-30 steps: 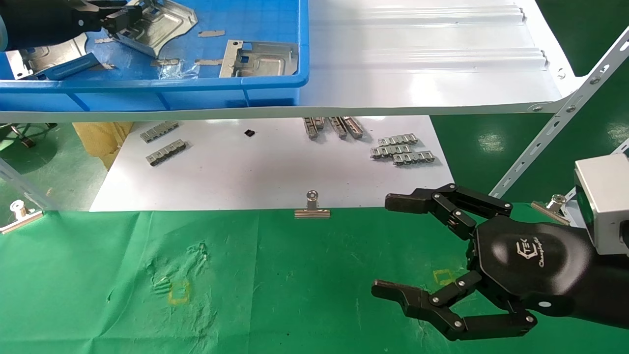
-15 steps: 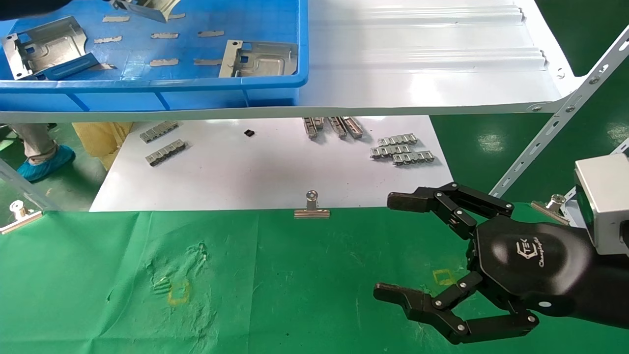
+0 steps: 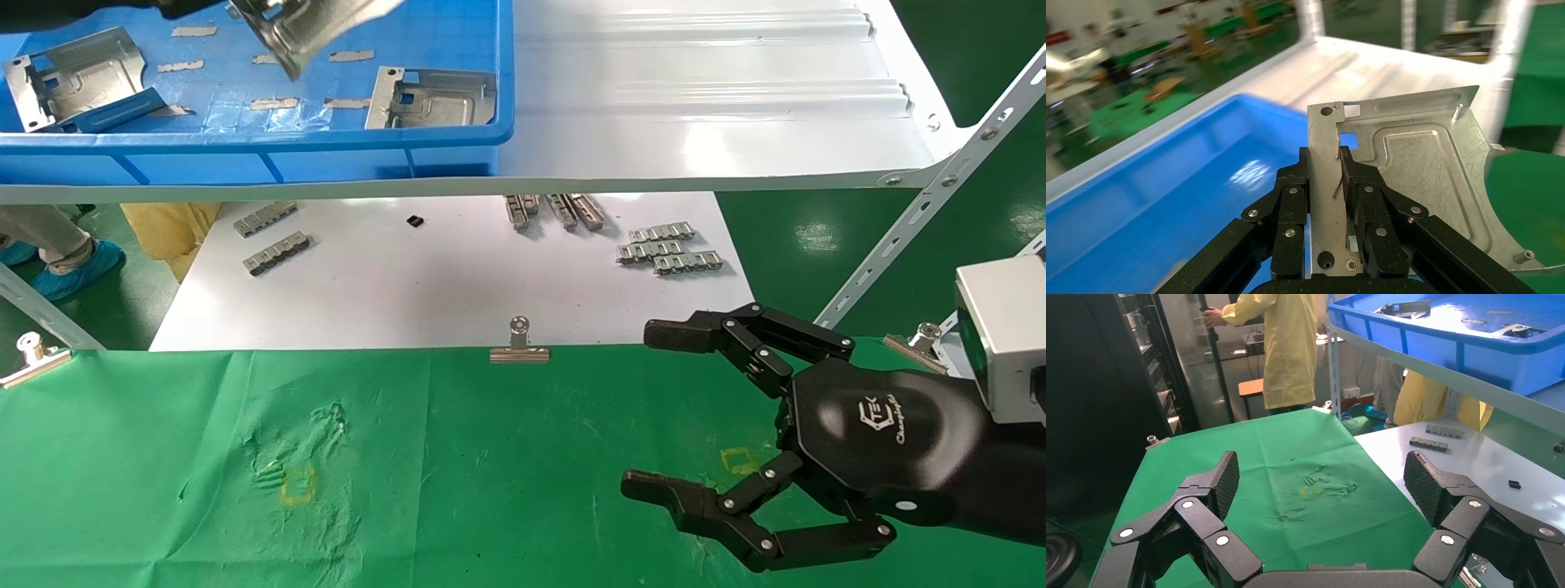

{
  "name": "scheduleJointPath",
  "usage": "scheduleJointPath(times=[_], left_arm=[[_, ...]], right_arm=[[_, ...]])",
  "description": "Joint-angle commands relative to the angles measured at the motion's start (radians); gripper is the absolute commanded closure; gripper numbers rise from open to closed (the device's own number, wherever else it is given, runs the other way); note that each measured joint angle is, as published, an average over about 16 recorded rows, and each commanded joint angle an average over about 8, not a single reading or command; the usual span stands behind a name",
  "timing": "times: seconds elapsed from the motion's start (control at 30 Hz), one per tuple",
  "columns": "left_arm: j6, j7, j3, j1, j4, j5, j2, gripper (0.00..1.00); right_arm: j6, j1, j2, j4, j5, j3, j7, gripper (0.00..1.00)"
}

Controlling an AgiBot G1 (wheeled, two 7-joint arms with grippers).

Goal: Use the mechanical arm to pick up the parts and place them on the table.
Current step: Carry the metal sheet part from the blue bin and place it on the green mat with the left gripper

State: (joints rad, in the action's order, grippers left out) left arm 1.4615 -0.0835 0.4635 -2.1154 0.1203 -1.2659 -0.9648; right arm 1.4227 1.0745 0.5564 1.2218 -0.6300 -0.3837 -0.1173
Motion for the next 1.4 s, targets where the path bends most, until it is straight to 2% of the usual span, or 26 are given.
scheduleJointPath(times=[0.03, 0.23, 0.4, 0.6, 0.77, 0.9, 1.03, 1.2, 1.4], left_arm=[[0.069, -0.019, -0.005, 0.000, 0.001, 0.008, 0.008, 1.00], [0.138, -0.068, 0.001, 0.040, 0.062, 0.042, 0.039, 1.00], [0.147, -0.086, 0.032, 0.114, 0.194, 0.110, 0.088, 1.00], [0.145, -0.090, 0.109, 0.238, 0.409, 0.251, 0.186, 1.00], [0.136, -0.131, 0.187, 0.308, 0.489, 0.312, 0.258, 1.00], [0.130, -0.222, 0.251, 0.333, 0.491, 0.291, 0.286, 1.00], [0.121, -0.341, 0.317, 0.341, 0.464, 0.225, 0.288, 1.00], [0.107, -0.462, 0.385, 0.340, 0.385, 0.134, 0.252, 1.00], [0.102, -0.556, 0.439, 0.352, 0.276, 0.068, 0.194, 1.00]], right_arm=[[0.000, 0.000, 0.000, 0.000, 0.000, 0.000, 0.000, 0.00], [0.000, 0.000, 0.000, 0.000, 0.000, 0.000, 0.000, 0.00], [0.000, 0.000, 0.000, 0.000, 0.000, 0.000, 0.000, 0.00], [0.000, 0.000, 0.000, 0.000, 0.000, 0.000, 0.000, 0.00], [0.000, 0.000, 0.000, 0.000, 0.000, 0.000, 0.000, 0.00], [0.000, 0.000, 0.000, 0.000, 0.000, 0.000, 0.000, 0.00], [0.000, 0.000, 0.000, 0.000, 0.000, 0.000, 0.000, 0.00], [0.000, 0.000, 0.000, 0.000, 0.000, 0.000, 0.000, 0.00], [0.000, 0.000, 0.000, 0.000, 0.000, 0.000, 0.000, 0.00]])
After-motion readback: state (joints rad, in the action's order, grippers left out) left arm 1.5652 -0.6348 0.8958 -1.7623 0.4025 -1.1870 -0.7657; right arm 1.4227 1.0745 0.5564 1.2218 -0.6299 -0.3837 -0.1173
